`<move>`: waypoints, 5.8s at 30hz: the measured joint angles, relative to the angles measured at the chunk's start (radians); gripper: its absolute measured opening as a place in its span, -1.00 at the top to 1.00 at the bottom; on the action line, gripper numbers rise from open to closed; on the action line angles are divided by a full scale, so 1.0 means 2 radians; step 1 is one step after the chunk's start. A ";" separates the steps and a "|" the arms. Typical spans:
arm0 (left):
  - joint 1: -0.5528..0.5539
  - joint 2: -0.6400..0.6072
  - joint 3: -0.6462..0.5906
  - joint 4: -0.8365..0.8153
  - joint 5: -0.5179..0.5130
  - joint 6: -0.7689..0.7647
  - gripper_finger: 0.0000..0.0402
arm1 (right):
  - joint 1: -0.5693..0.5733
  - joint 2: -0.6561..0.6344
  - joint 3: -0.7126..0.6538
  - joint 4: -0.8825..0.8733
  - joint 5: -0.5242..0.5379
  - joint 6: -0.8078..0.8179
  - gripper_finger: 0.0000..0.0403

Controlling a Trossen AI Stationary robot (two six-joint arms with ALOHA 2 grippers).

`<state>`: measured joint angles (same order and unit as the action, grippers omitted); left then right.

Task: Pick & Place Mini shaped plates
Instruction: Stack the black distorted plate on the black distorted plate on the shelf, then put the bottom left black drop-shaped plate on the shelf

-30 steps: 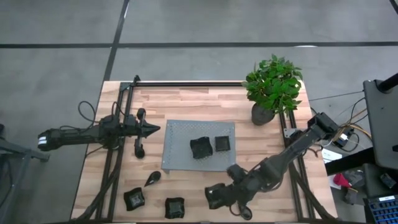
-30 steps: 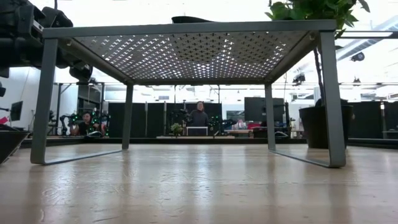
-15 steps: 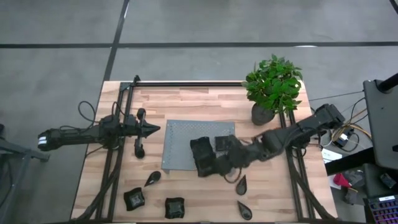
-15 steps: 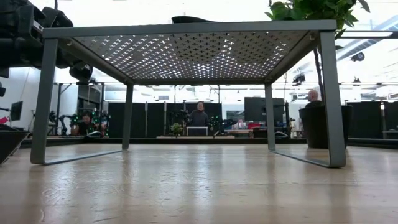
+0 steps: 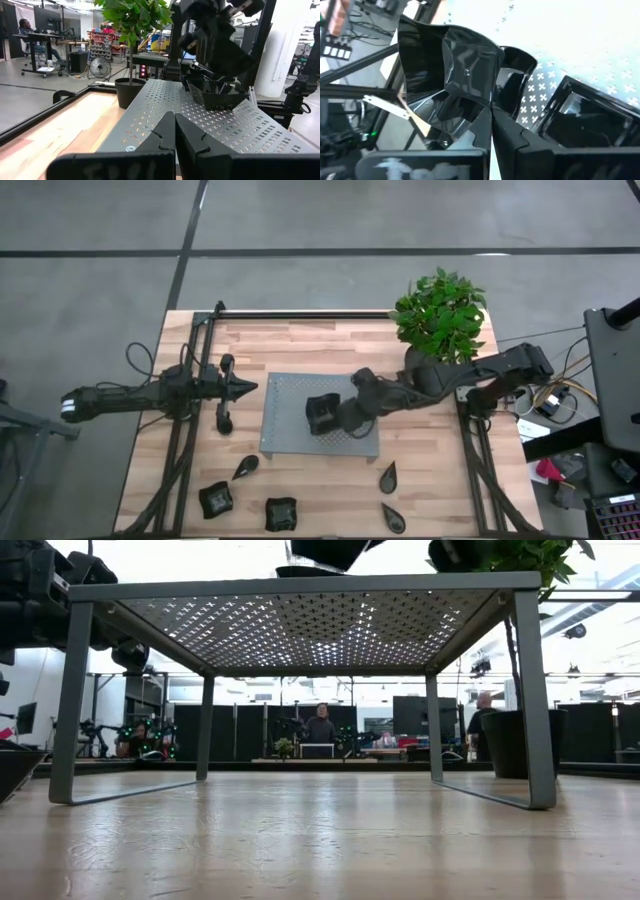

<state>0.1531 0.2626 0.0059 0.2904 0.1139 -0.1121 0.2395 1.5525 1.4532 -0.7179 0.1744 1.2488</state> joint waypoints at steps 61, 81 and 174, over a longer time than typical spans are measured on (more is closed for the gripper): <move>0.000 0.001 0.000 0.000 0.000 0.000 1.00 | 0.152 0.014 0.037 0.009 -0.020 -0.032 0.66; 0.000 0.001 0.000 0.000 0.000 0.000 1.00 | 0.258 0.170 0.034 0.001 -0.099 0.154 0.66; 0.000 0.001 0.000 -0.011 0.000 0.000 1.00 | 0.309 0.232 -0.032 -0.025 -0.075 0.170 0.96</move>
<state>0.1532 0.2642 0.0059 0.2676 0.1139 -0.1123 0.8566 2.0157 1.3883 -0.7672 0.0252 1.5894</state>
